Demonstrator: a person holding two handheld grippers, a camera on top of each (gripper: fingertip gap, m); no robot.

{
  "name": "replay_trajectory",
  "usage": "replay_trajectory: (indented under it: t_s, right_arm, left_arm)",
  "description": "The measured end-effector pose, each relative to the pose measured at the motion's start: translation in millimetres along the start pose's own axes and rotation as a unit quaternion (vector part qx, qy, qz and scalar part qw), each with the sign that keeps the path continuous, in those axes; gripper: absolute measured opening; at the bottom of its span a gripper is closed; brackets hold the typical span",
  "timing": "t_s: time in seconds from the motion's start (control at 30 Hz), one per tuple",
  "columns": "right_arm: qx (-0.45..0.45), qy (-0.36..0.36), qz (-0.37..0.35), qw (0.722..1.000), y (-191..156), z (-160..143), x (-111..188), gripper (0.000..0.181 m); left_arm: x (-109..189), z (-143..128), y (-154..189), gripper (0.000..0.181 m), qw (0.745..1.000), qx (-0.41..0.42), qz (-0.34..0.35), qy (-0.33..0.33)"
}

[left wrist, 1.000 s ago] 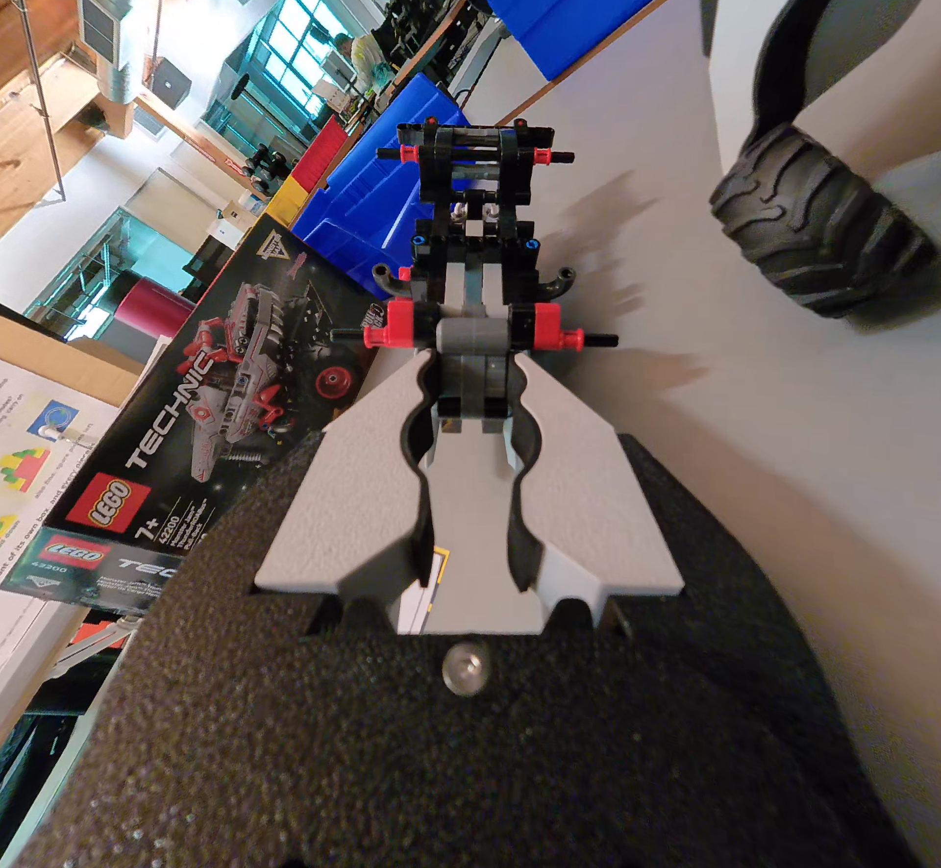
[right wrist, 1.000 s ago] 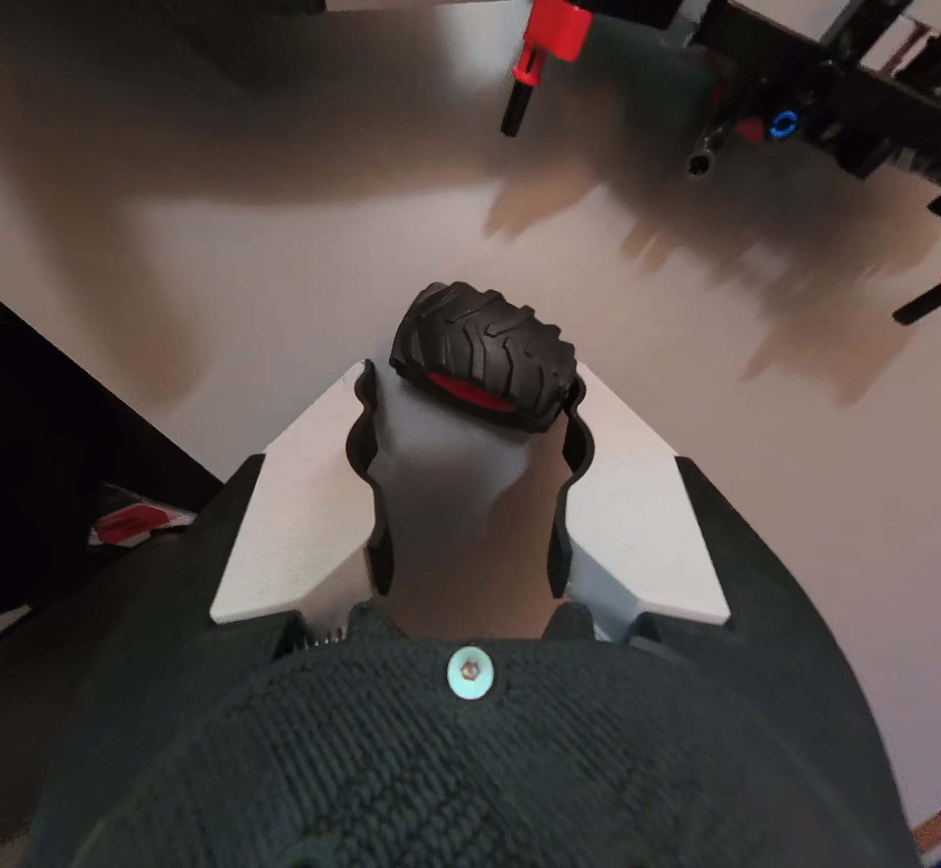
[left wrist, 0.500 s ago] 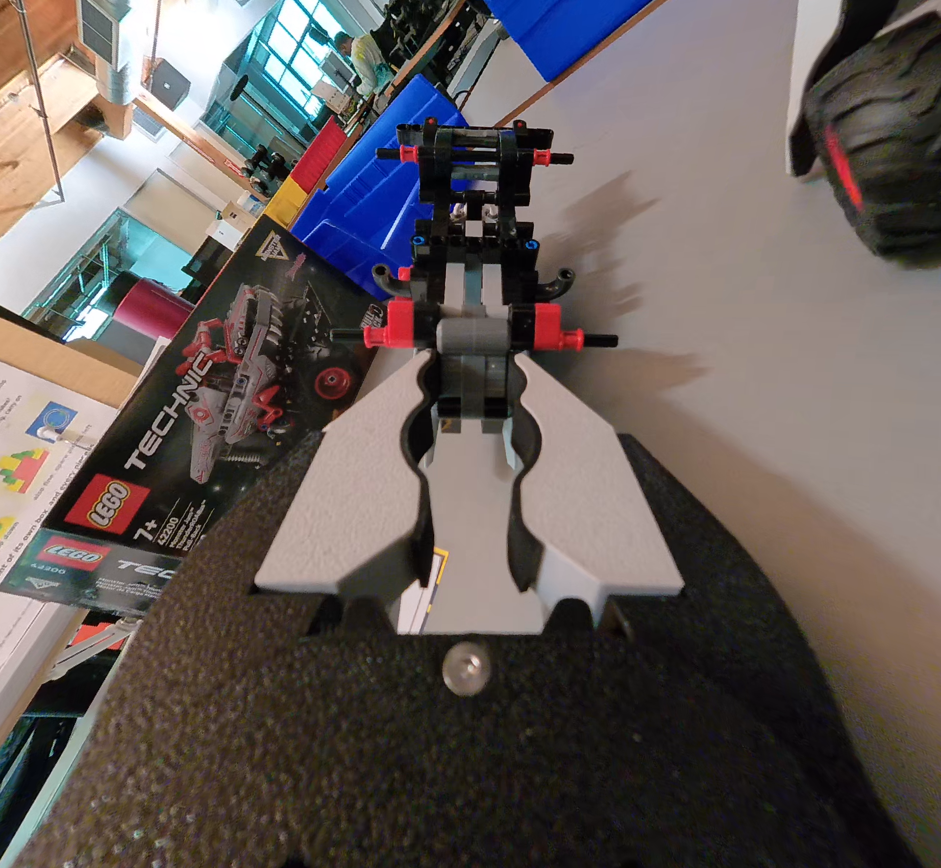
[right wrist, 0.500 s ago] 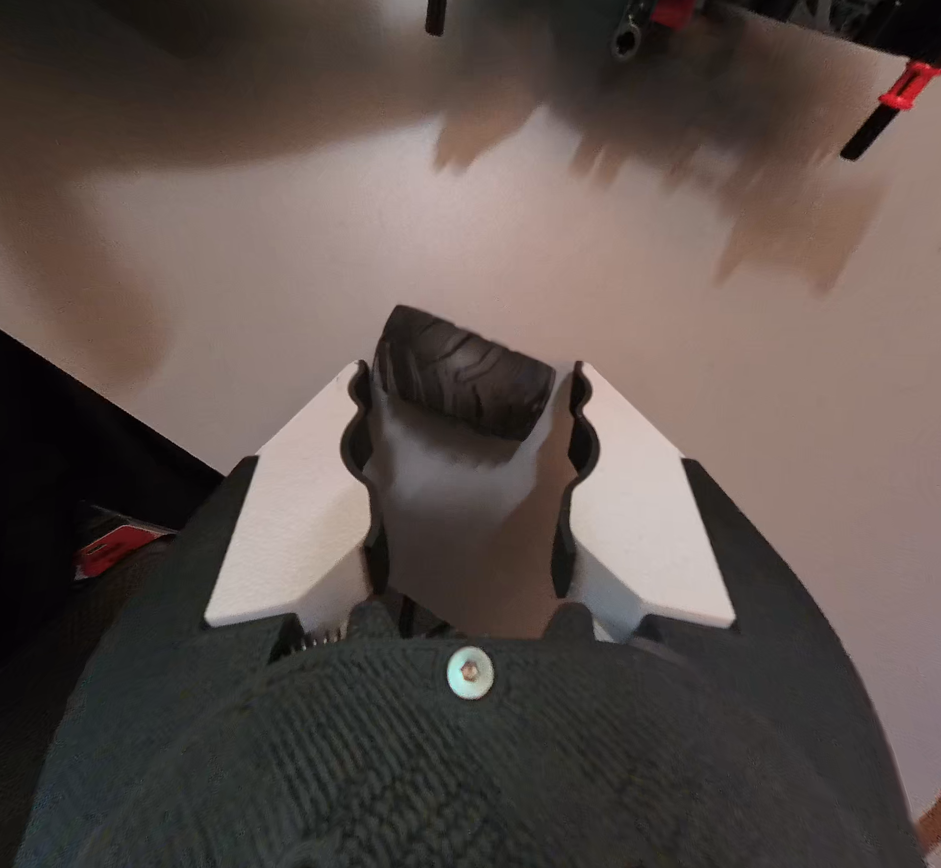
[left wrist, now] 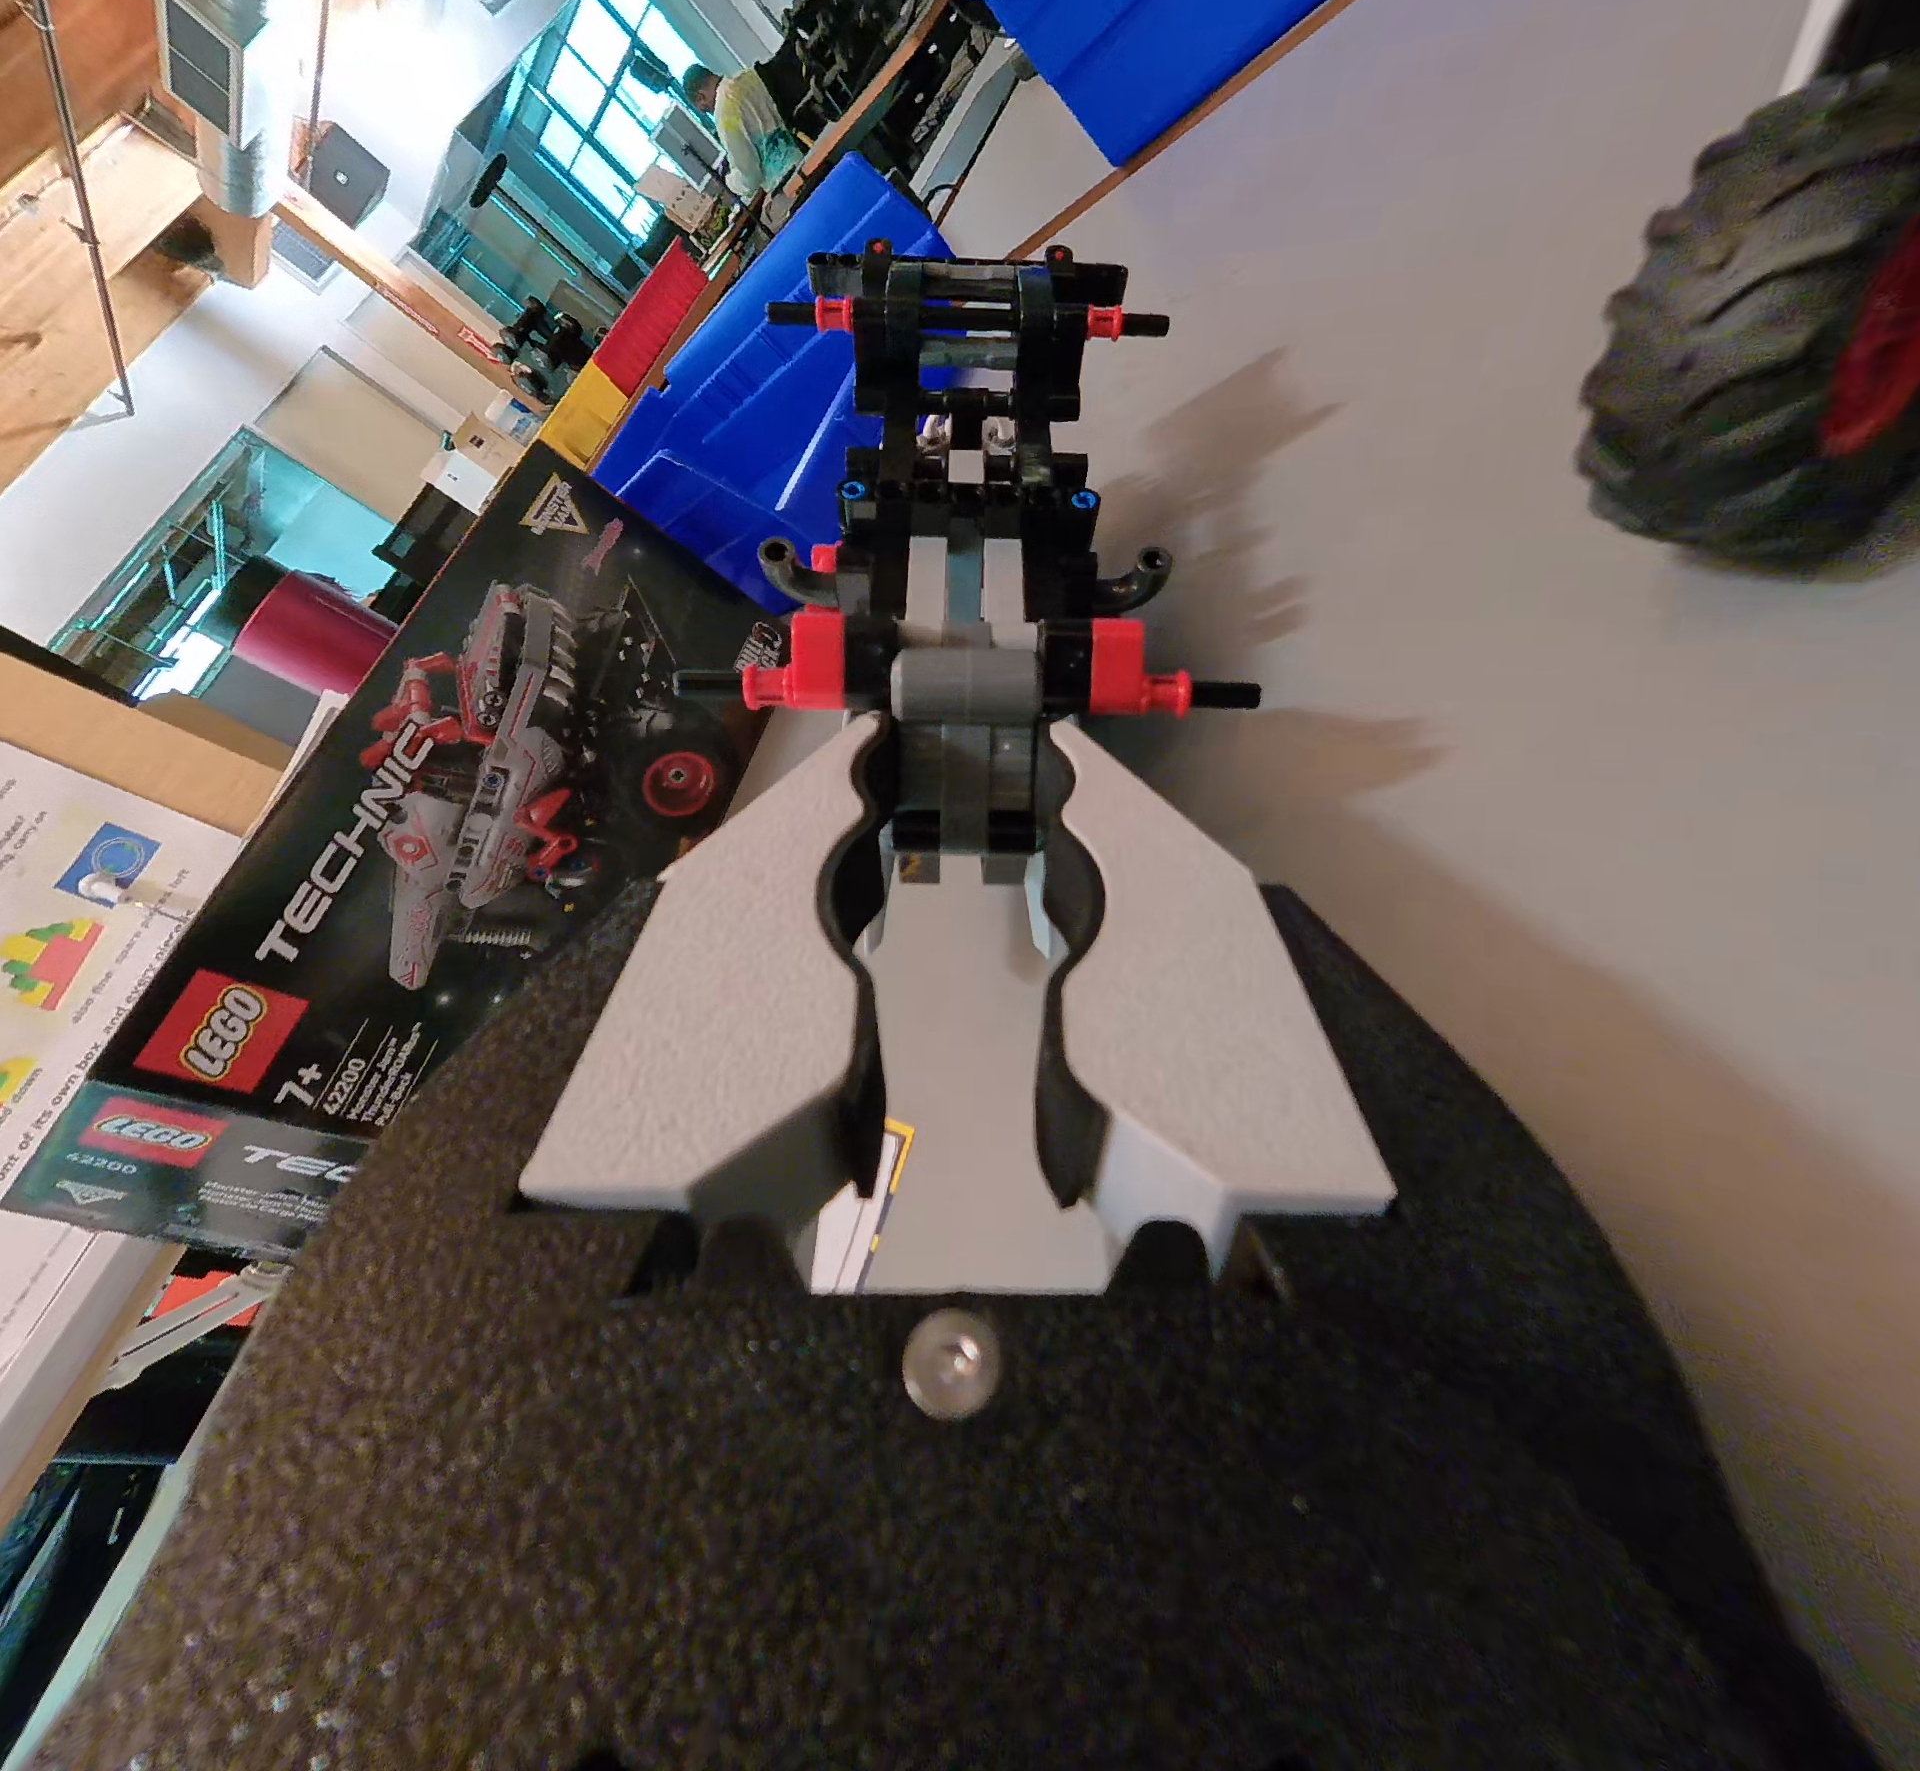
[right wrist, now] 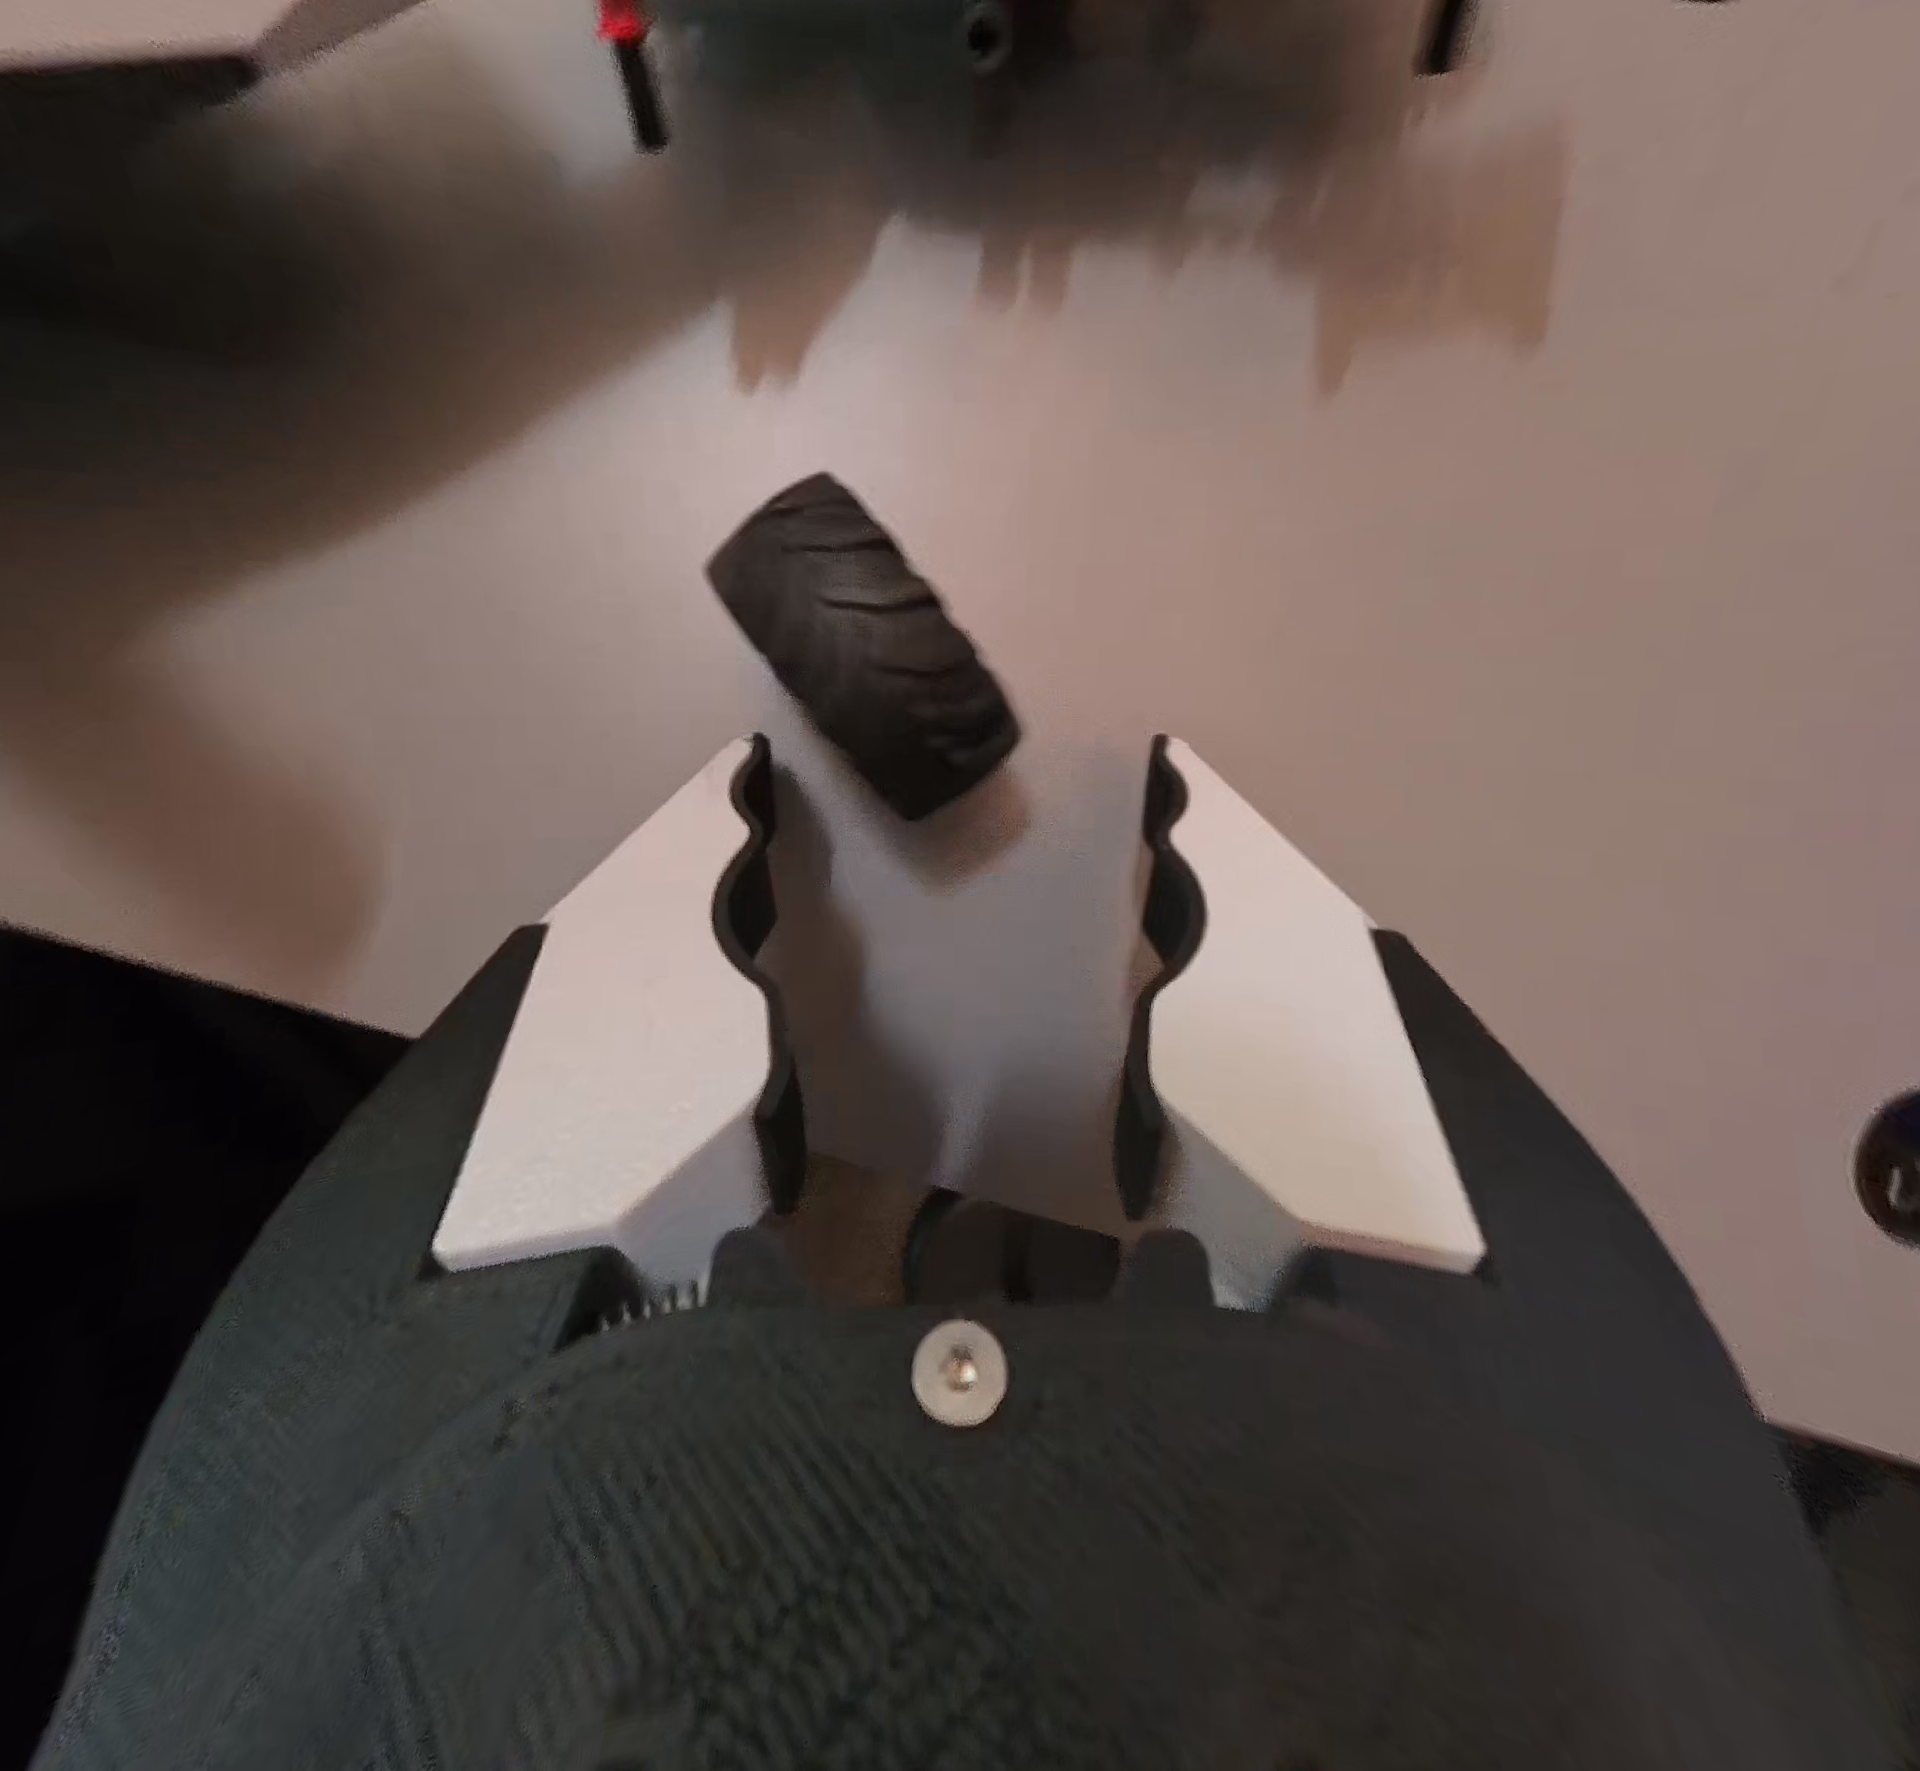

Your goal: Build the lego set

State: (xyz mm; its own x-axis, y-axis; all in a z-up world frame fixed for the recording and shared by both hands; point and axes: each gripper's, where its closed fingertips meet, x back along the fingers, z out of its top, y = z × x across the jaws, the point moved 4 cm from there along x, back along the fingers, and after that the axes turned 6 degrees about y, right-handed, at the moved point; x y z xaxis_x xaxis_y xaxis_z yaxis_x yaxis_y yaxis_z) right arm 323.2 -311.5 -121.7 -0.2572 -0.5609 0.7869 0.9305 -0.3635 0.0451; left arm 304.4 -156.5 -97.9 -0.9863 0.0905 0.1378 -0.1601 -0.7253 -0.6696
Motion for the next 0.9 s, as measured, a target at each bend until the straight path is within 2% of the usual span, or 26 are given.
replay_trajectory:
  t_s: [0.03, 0.13, 0.17, 0.23, 0.33, 0.4, 0.43, 0.5, 0.53, 0.6, 0.67, 0.73, 0.77, 0.8, 0.87, 0.9]
  right_arm:
    - [-0.024, 0.011, -0.009, 1.0, 2, 3, 3, 0.076]
    - [-0.091, 0.037, -0.011, 0.995, -2, 8, 11, 0.067]
    - [-0.082, 0.049, -0.021, 0.995, -1, 10, 13, 0.067]
    - [-0.046, 0.065, -0.045, 0.996, 1, 11, 13, 0.049]
    - [0.005, 0.068, -0.025, 0.997, -3, 9, 10, 0.019]
    - [0.046, 0.079, -0.018, 0.996, -4, 9, 6, 0.013]
    - [0.054, 0.078, -0.032, 0.995, 0, 9, 4, 0.015]
    - [0.044, 0.05, -0.052, 0.996, 9, 4, 1, 0.039]
    - [0.041, 0.036, -0.037, 0.998, 7, 1, 0, 0.053]
    - [0.049, 0.03, 0.004, 0.998, 0, -4, 3, 0.066]
    - [0.049, 0.051, 0.025, 0.997, -6, -2, 10, 0.086]
    - [0.067, 0.115, 0.048, 0.99, -15, 15, 14, 0.097]
    - [0.095, 0.121, 0.071, 0.986, -21, 18, 11, 0.093]
    - [0.125, 0.097, 0.086, 0.984, -23, 16, 4, 0.083]
    - [0.138, 0.04, 0.096, 0.985, -16, 9, -8, 0.042]
    - [0.116, 0.024, 0.112, 0.987, -16, 9, -10, 0.031]
  left_arm:
    - [0, 0, 0, 0.023, 1.0, -0.001, 0.0, 0.0]
    - [0, 0, 0, 0.023, 1.0, 0.001, 0.0, 0.0]
    - [0, 0, -1, 0.023, 1.0, 0.002, 0.0, 0.0]
    - [0, 0, -1, 0.023, 1.0, 0.003, -0.001, 0.0]
    - [0, 0, 0, 0.023, 1.0, 0.001, -0.001, 0.0]
    - [0, 0, 0, 0.023, 1.0, 0.001, -0.001, 0.0]
    - [0, 0, 0, 0.023, 1.0, 0.002, -0.001, 0.0]
    - [0, 0, -1, 0.023, 1.0, 0.002, -0.001, 0.0]
    - [0, 0, -1, 0.023, 1.0, 0.001, -0.001, 0.0]
    - [0, 0, -1, 0.023, 1.0, 0.0, -0.002, 0.0]
    - [0, -1, -1, 0.023, 1.0, 0.001, -0.002, 0.0]
    - [0, 0, -1, 0.023, 1.0, 0.002, -0.002, 0.001]
    - [0, 0, -1, 0.023, 1.0, 0.002, -0.002, 0.001]
    - [0, 0, 0, 0.023, 1.0, 0.001, -0.002, 0.001]
    - [-1, 0, 0, 0.023, 1.0, -0.001, -0.002, 0.002]
    - [0, 0, 0, 0.023, 1.0, -0.002, -0.002, 0.002]
